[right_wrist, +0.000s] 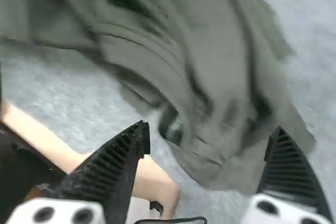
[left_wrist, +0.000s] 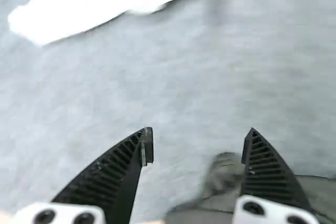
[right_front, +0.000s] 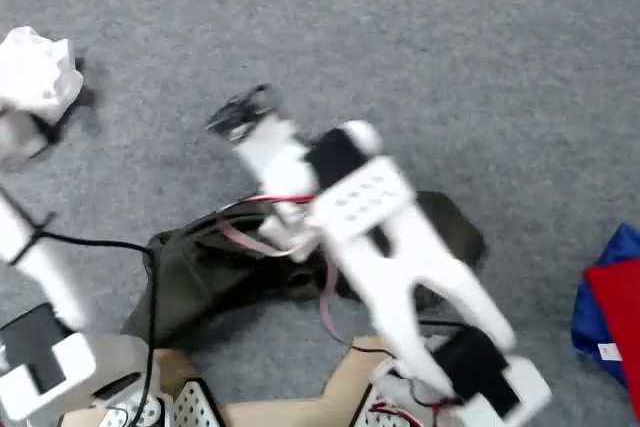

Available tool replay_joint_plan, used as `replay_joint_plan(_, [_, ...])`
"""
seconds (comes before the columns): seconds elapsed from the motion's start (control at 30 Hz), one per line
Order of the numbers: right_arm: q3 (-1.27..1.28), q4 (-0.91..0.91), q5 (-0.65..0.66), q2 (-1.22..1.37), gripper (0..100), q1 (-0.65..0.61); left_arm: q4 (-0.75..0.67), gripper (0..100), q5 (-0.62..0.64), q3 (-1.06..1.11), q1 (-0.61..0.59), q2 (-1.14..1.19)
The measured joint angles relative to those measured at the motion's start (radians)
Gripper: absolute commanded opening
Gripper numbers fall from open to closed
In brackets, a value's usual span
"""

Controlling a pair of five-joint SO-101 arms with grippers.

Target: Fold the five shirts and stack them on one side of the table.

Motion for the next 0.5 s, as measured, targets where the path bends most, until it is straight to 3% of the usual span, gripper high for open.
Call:
replay_joint_plan(0.13, [-0.137,-0.003,-0.060,0.184,35.0,-0.107,-0.009,28,-0.083,0.092,-0.226,0.000])
replay_joint_plan(0.3, [-0.371,0.032,-0.094,0.390,35.0,-0.210,-0.138,28,-0.137,0.219,-0.420,0.000])
replay_joint_plan(0.5, [-0.624,0.057,-0.100,0.611,34.9,-0.295,-0.278,28,-0.198,0.365,-0.552,0.000])
